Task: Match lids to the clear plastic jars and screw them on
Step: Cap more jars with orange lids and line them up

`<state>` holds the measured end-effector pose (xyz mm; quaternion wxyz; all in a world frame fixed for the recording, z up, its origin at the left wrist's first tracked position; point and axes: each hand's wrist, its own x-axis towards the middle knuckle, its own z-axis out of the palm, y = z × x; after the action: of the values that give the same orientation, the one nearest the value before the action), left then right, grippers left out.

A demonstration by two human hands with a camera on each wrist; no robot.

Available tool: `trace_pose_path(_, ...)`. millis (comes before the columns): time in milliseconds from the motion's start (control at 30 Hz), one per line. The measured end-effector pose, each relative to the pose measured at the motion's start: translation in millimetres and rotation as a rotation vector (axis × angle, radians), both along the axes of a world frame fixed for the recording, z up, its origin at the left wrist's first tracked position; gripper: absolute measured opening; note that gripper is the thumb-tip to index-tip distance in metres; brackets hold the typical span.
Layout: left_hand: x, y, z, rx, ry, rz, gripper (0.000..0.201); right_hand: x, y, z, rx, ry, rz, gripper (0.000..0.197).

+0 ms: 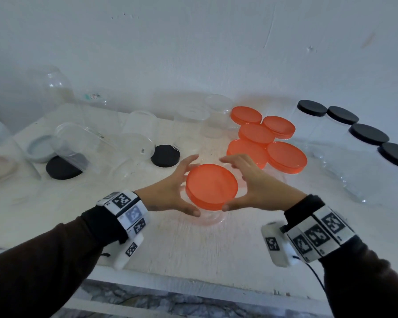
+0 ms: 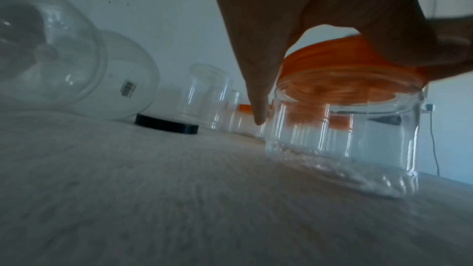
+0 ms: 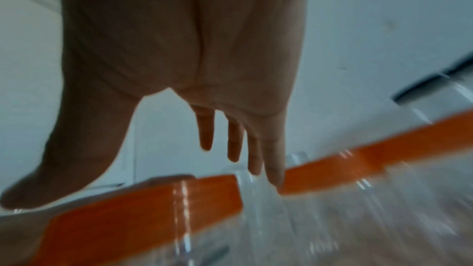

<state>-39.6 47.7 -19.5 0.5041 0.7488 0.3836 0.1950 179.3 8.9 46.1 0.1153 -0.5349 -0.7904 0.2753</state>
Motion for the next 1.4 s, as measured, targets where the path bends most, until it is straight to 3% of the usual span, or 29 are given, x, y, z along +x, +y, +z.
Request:
trace_pose_path(133,4.0,6.7,-8.3,0.004,0.051,-0.026,0.117,-24.7,9.8,14.2,-0.003,-0.269,0.177,0.100)
trace_pose_path(233,6.0,9.1,-11.6,0.008,0.010,-0.005,0.106,-35.5,19.2,14.4,-0.022,-0.423,0.208,0.098)
trace_pose_path(533,4.2,13.6,-16.8,-0.043,-0.035,0.005,0.099,-39.8,20.4,18.5,-0.022,-0.467,0.289,0.095)
trace_pose_path(633,4.7,11.1,-14.6,-0.047,-0.025,0.003,0.109,-39.8,21.1,18.3,-0.019,-0.479,0.278,0.093)
trace_pose_path(900,6.8,9.3,-13.5,-0.055,0.014,0.033,0.098,-44.5,14.7,7.8,0.136,-0.636,0.085,0.097)
trace_pose_path(1100,7.3,11.0,-14.7,-0.048,-0.006,0.010,0.096,-39.3,16.6,17.9,-0.083,-0.538,0.316,0.093)
trace_pose_path(1200,5.5,11.0,-16.6,-0.070,-0.021,0.014,0.102,-45.7,13.8,13.3,0.061,-0.608,0.207,0.082)
trace_pose_path(1300,6.2,9.3,-14.6,-0.091,-0.013,0.013,0.106,-50.1,12.5,10.4,0.176,-0.726,0.105,0.090)
trace_pose_path(1400,7.3,10.0,-15.6,-0.084,-0.012,0.014,0.100,-42.4,16.7,16.9,0.021,-0.586,0.220,0.088)
